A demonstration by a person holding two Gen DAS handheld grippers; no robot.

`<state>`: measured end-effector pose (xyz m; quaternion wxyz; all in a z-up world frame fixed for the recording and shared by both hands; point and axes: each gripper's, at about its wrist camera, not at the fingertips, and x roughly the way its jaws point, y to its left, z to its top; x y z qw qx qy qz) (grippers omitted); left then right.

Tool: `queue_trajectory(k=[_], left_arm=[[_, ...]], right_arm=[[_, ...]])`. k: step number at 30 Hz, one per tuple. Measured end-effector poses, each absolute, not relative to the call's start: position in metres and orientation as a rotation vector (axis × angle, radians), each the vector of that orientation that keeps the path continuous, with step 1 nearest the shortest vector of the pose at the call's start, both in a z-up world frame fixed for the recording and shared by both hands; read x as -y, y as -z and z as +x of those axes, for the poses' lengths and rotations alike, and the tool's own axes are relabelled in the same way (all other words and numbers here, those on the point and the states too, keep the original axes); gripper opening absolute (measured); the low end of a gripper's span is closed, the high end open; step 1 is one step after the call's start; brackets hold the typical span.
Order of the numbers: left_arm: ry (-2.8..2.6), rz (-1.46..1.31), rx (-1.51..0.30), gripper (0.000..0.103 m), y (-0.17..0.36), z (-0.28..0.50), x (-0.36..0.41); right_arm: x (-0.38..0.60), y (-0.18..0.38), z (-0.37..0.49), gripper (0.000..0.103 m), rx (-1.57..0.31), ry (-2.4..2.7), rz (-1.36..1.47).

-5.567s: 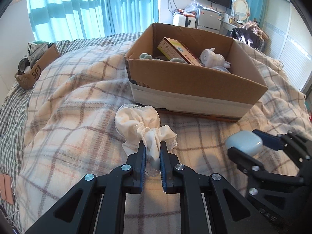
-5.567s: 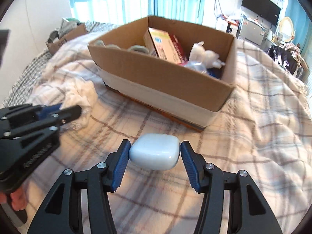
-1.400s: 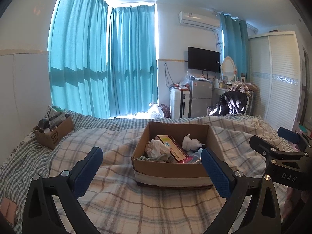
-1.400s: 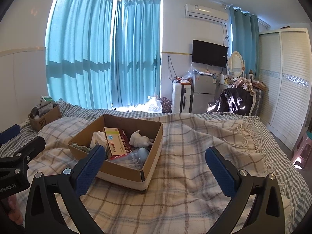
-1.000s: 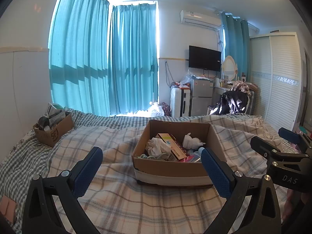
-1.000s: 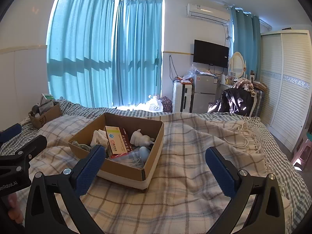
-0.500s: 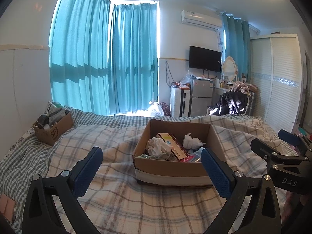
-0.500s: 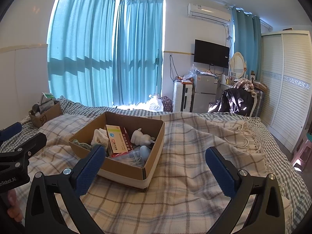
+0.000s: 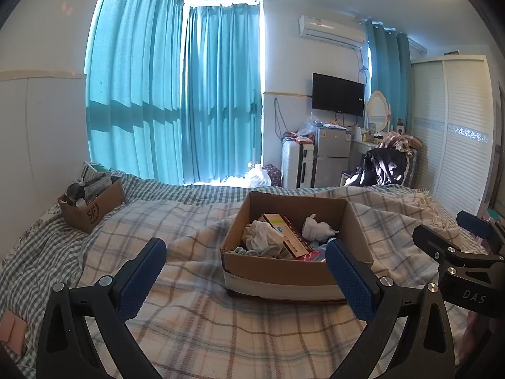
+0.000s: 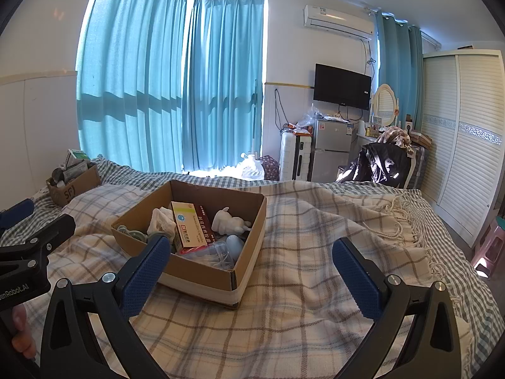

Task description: Organize objects

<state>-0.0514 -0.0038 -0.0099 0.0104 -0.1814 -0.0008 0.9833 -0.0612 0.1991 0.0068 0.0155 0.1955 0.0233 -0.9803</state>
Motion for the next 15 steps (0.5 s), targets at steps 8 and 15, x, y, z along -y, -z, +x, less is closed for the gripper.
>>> queue_trajectory(k=[8,15], left_arm=[[-3.068,-0.563,-0.011,0.103,0.0102,-0.0503,0.0018],[-3.07,-0.564,-0.005,0.103,0.0107,-0.0498,0.0022]], right_arm=[[-0.1995,-0.0062,-0.0613,0.103,-0.07,3.048,0.61],[-0.1991,-0.0051,-0.062,0.103,-0.07,3.049,0.618]])
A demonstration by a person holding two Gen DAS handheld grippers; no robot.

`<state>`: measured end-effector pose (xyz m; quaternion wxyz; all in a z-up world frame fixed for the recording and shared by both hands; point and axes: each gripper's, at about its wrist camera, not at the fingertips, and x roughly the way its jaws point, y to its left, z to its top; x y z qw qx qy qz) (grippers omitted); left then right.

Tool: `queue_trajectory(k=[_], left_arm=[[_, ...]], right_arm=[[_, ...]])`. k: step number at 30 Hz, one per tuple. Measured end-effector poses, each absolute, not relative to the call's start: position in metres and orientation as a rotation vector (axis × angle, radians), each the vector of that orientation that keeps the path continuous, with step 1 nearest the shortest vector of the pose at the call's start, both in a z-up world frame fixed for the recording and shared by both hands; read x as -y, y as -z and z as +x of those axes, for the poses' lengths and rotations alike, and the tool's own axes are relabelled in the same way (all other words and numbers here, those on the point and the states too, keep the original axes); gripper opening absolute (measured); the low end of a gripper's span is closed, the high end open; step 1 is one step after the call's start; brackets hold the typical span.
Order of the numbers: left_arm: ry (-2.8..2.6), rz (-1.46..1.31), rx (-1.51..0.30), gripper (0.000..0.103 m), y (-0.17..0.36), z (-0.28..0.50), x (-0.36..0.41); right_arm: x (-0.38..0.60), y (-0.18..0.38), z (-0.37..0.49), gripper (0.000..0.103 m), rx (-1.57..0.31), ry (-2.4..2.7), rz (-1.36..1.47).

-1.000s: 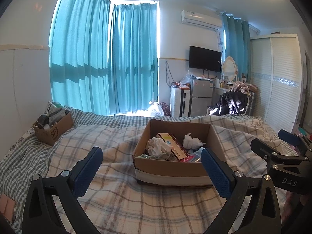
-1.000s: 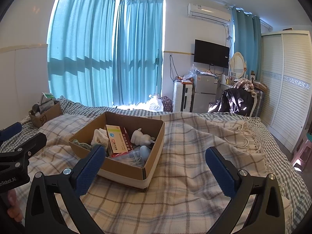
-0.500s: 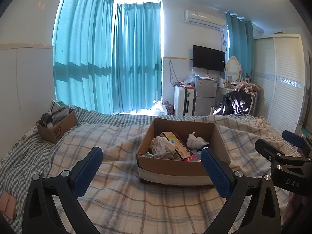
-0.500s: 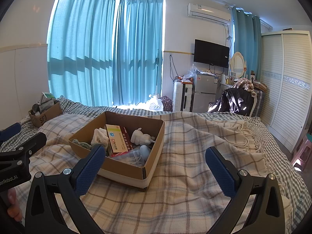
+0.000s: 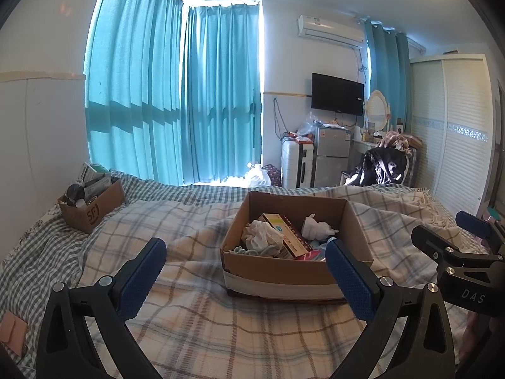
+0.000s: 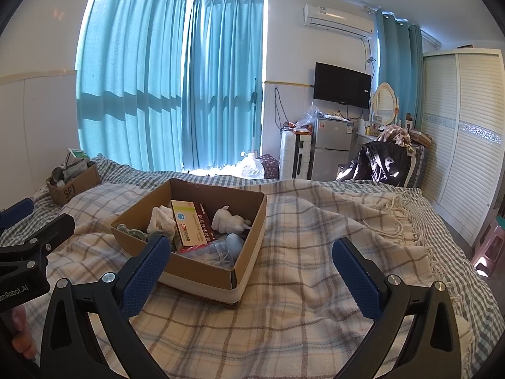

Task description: Organize objects

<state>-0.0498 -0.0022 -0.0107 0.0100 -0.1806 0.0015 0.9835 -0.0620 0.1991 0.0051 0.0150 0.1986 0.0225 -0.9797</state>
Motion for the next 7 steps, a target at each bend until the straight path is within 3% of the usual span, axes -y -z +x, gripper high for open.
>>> queue_trajectory(k=[7], left_arm=[[-3.062,-0.573,-0.014,0.103,0.0118,-0.0505,0.0009]], right_arm=[[-0.1984,-0.0037,-0.0632,0.103,-0.072,3.044,0.626]])
